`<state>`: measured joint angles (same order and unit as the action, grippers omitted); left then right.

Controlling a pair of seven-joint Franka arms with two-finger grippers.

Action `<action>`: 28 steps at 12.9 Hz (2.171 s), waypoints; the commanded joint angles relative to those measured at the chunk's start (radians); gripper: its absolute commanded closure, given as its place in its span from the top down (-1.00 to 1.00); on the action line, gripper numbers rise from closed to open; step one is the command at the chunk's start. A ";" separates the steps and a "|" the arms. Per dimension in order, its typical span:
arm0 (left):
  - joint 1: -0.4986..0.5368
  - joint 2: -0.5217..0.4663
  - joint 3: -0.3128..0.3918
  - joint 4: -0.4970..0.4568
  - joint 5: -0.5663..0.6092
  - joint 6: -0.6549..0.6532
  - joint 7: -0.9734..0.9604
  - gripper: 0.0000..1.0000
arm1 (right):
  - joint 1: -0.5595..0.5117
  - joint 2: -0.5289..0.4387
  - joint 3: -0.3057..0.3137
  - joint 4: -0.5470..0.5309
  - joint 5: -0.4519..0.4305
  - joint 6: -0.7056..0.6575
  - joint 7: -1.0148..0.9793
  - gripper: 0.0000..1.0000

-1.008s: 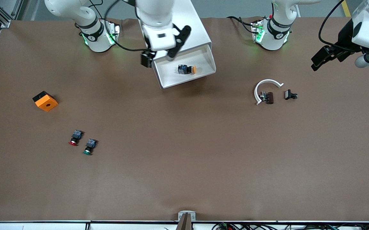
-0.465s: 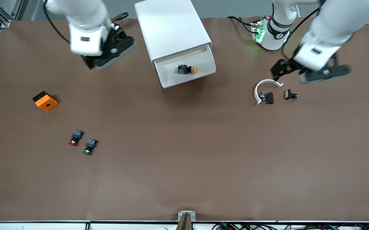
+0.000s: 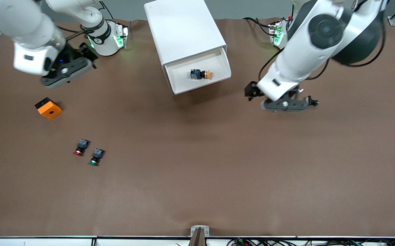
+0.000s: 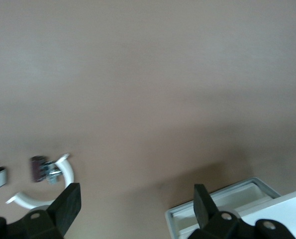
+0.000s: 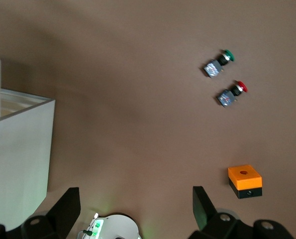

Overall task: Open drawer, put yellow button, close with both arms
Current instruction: 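Retract the right gripper while the left gripper reaches the drawer front, then push the drawer shut into the cabinet with the left gripper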

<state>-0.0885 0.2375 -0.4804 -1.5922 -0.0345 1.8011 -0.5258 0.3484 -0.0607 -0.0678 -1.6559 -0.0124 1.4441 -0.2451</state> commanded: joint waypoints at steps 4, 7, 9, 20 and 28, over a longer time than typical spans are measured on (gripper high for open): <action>-0.178 0.160 -0.007 0.054 0.050 0.103 -0.290 1.00 | -0.176 -0.021 0.019 -0.030 0.008 0.059 -0.008 1.00; -0.244 0.204 -0.007 0.046 0.048 0.103 -0.379 1.00 | -0.253 -0.010 0.019 -0.027 0.015 0.076 0.000 1.00; -0.269 0.224 -0.007 0.044 0.050 0.103 -0.465 1.00 | -0.279 0.004 0.019 -0.027 0.014 0.105 0.009 1.00; -0.385 0.253 -0.007 0.012 0.116 0.101 -0.680 1.00 | -0.310 -0.039 0.020 0.002 0.012 0.130 0.248 1.00; -0.433 0.258 -0.029 -0.006 0.062 0.096 -0.666 1.00 | -0.335 -0.036 0.016 0.064 0.015 0.021 0.234 1.00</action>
<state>-0.5257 0.4978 -0.4887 -1.5932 0.0639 1.9030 -1.1977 0.0367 -0.0984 -0.0612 -1.6034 -0.0118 1.4793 -0.0095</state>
